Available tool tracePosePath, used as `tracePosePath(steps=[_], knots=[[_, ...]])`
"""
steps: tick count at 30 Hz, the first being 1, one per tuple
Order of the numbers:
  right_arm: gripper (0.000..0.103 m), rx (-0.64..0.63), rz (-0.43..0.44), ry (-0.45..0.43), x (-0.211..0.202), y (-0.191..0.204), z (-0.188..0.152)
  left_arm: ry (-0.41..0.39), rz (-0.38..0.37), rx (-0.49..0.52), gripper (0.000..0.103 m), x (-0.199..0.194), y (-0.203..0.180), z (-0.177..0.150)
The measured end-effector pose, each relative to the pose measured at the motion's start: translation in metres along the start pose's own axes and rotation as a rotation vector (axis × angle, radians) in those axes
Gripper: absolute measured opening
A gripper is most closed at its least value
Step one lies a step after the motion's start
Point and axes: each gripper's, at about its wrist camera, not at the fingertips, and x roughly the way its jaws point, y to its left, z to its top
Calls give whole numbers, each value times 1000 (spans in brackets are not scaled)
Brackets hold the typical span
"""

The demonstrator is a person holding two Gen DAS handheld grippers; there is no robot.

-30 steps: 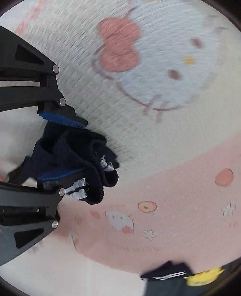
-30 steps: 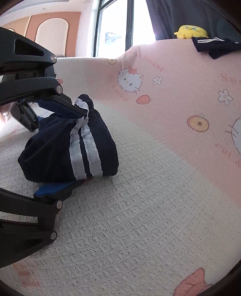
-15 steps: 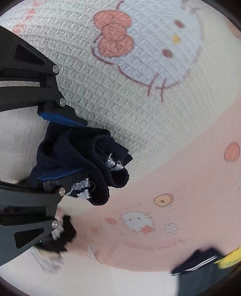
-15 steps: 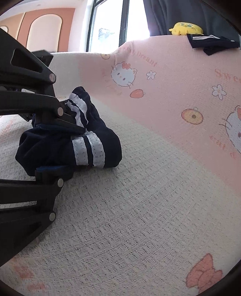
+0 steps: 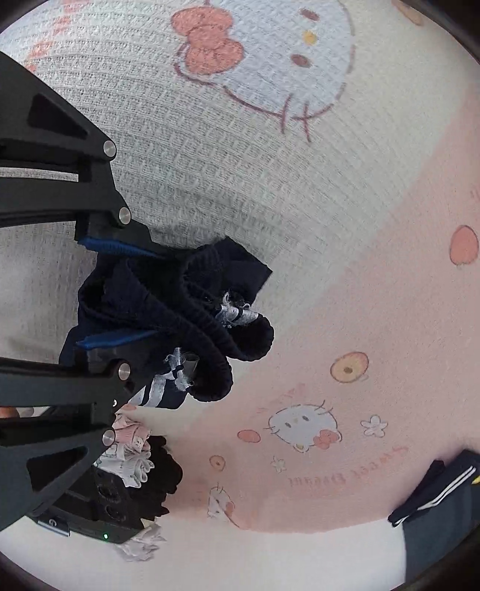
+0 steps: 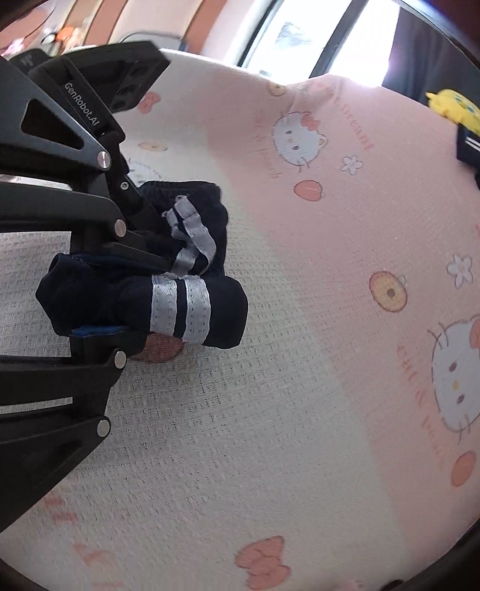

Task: Fold clothes
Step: 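Lift the folded pants bundle off the blanket with both grippers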

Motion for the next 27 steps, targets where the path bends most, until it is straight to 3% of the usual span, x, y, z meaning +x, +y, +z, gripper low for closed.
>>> tracePosePath(steps=[5, 19, 27], knots=[[23, -57, -33, -53, -19, 6, -1, -9, -21, 51, 28, -5, -24, 0], [23, -40, 17, -189, -106, 1, 5, -55, -139, 187, 28, -43, -103, -13], [23, 152, 45, -206, -127, -71, -11, 100, -194, 131, 28, 1, -112, -22]])
